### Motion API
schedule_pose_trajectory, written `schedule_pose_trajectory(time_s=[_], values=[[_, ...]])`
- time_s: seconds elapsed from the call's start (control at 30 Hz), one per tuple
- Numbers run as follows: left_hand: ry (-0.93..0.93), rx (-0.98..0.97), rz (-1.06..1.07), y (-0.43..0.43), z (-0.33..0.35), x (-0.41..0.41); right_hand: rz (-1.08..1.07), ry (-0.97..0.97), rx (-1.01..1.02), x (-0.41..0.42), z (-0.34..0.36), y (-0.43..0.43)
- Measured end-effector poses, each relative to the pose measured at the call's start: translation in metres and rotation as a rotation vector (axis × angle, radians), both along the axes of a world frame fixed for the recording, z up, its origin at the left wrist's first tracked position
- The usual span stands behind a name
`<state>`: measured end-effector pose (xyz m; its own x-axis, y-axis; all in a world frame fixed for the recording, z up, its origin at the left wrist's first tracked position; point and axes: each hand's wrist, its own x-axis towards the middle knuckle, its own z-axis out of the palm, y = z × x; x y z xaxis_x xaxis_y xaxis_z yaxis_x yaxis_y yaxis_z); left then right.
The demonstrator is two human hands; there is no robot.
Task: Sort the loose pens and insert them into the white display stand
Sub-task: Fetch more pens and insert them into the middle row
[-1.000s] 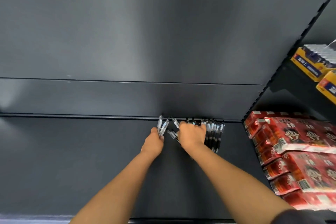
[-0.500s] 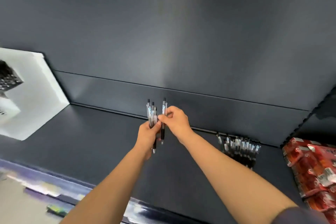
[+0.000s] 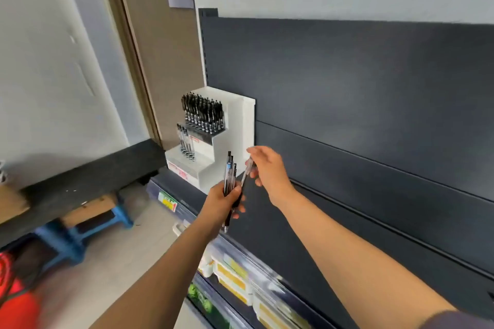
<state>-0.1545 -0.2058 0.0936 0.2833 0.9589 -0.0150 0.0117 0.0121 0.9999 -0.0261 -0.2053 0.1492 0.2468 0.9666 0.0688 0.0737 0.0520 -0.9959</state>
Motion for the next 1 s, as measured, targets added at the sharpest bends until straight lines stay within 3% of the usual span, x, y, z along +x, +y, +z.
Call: schedule_pose_trajectory(time_s=[0.33,0.53,0.83,1.0], values=[[0.019,-0.051,0.106,0.084,-0.010,-0.102,0.133,-0.102,0.033,-0.083,-0.003,0.097],[0.143,0.052,0.324,0.148,-0.004,-0.110,0.024,-0.297,0.171,-0.087,-0.008,0.165],[0.128,0.035,0.237,0.220,-0.002,-0.122,-0.041,-0.544,0.234,-0.098,-0.030,0.239],[0.141,0.053,0.154,0.258,-0.013,-0.130,0.001,-0.836,0.205,-0.114,-0.040,0.261]])
